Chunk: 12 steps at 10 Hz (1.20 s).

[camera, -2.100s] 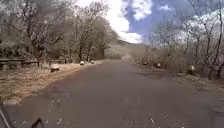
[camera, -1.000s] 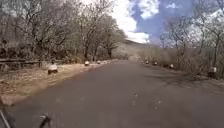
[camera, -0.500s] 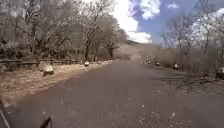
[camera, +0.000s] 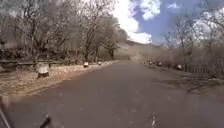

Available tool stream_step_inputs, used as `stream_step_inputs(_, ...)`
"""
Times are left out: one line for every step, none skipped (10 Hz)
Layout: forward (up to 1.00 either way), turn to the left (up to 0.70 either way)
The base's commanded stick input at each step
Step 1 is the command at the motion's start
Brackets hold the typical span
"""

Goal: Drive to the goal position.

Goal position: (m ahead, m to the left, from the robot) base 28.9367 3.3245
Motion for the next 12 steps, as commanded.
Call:
stream_step_inputs(0.70,0.00)
stream_step_inputs(0.70,0.00)
stream_step_inputs(0.70,0.00)
stream_step_inputs(0.70,0.00)
stream_step_inputs(0.70,0.00)
stream_step_inputs(0.70,0.00)
stream_step_inputs(0.70,0.00)
stream_step_inputs(0.70,0.00)
stream_step_inputs(0.70,0.00)
stream_step_inputs(0.70,0.00)
stream_step_inputs(0.70,0.00)
stream_step_inputs(0.70,0.00)
